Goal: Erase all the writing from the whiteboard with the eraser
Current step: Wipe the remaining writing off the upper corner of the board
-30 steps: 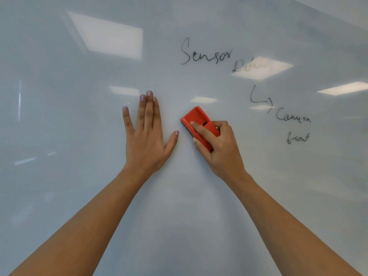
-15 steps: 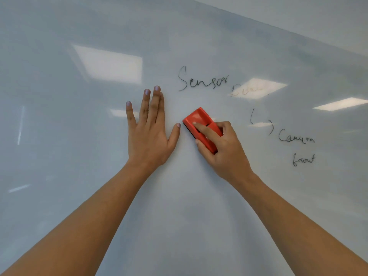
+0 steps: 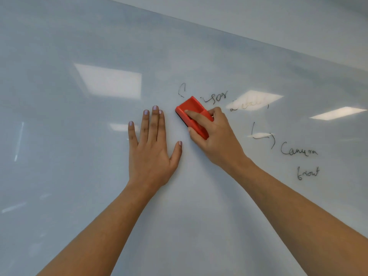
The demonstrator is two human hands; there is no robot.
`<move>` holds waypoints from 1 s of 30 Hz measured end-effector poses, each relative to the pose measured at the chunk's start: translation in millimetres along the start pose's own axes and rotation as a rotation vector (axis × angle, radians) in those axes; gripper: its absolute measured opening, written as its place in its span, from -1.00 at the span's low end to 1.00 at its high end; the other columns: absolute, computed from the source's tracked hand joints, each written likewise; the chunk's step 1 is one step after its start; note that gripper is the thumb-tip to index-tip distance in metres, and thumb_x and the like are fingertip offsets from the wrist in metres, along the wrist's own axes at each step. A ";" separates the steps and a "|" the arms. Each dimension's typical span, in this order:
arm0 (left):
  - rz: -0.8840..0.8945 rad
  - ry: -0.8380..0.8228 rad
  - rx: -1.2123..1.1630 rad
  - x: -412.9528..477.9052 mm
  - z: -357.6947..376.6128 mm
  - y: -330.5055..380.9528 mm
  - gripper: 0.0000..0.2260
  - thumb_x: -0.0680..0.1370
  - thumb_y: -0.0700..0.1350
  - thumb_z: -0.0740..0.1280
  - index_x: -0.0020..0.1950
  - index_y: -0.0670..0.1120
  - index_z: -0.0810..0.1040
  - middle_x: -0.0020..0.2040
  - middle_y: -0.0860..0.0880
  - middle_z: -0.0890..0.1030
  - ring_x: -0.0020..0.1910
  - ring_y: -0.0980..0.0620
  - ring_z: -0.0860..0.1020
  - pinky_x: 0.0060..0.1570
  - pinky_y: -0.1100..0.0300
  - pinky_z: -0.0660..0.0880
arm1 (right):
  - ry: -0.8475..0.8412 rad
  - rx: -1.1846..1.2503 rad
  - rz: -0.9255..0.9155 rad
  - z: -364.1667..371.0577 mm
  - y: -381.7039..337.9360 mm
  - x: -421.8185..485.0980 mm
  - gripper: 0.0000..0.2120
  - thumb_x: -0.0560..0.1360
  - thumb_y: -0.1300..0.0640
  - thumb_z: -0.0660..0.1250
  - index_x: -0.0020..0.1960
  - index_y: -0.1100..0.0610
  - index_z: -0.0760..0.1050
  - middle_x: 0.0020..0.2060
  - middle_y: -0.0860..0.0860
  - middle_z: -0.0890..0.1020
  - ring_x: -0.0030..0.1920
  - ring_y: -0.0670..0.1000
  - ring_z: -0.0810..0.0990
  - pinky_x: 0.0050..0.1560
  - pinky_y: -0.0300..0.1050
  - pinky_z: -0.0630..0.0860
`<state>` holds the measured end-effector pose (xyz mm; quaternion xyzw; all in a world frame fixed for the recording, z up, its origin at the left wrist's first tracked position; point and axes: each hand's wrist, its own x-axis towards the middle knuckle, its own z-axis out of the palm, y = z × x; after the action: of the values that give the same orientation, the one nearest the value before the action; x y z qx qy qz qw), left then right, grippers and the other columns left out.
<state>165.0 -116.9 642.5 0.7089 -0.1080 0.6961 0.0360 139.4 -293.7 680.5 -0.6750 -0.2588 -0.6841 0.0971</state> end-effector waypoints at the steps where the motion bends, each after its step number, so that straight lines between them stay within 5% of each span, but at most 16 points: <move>1: -0.001 -0.002 0.002 -0.2 0.0 -0.3 -0.29 0.60 0.22 -0.05 0.61 -0.20 -0.02 0.63 -0.14 0.00 0.60 -0.10 -0.03 0.53 -0.15 -0.17 | 0.005 -0.029 0.002 -2.0 5.5 2.8 -0.59 0.56 -0.02 0.29 0.40 -0.06 0.44 0.05 0.10 0.41 0.03 0.09 0.43 0.08 -0.02 0.51; 8: -0.005 -0.003 -0.002 -1.5 -0.4 0.1 -0.30 0.60 0.21 -0.03 0.61 -0.20 -0.02 0.63 -0.12 0.00 0.60 -0.08 -0.04 0.53 -0.14 -0.16 | 0.122 -0.028 0.225 18.4 -8.7 68.0 -0.56 0.56 0.03 0.26 0.43 -0.04 0.41 0.11 0.16 0.39 0.07 0.18 0.40 0.19 0.07 0.42; 15: 0.000 -0.011 -0.010 -1.7 -1.1 -0.2 -0.30 0.60 0.22 -0.03 0.61 -0.20 0.00 0.62 -0.12 0.02 0.60 -0.09 -0.01 0.53 -0.16 -0.13 | 0.024 -0.072 -0.062 7.4 -3.2 33.4 -0.56 0.50 0.03 0.30 0.38 -0.06 0.47 0.02 0.16 0.44 -0.02 0.17 0.45 0.05 0.05 0.51; 22: 0.009 -0.003 0.004 -2.7 0.4 -0.8 -0.30 0.60 0.21 -0.01 0.61 -0.20 0.02 0.62 -0.12 0.03 0.60 -0.10 0.00 0.53 -0.16 -0.14 | 0.119 -0.022 0.309 12.0 1.5 80.0 -0.55 0.55 0.01 0.25 0.44 -0.11 0.38 0.13 0.13 0.36 0.06 0.15 0.36 0.21 0.05 0.39; 30: 0.013 0.008 0.013 -2.9 -0.3 -1.1 -0.30 0.59 0.20 0.01 0.60 -0.21 0.05 0.61 -0.13 0.07 0.59 -0.11 0.04 0.52 -0.18 -0.10 | -0.024 -0.025 -0.084 -6.1 20.9 21.7 -0.55 0.48 -0.02 0.31 0.37 -0.14 0.46 -0.03 0.04 0.38 -0.05 0.06 0.41 0.04 -0.09 0.46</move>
<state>164.9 -115.4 639.7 0.7055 -0.1077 0.7000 0.0272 142.7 -309.7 706.6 -0.6729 -0.2798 -0.6824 0.0567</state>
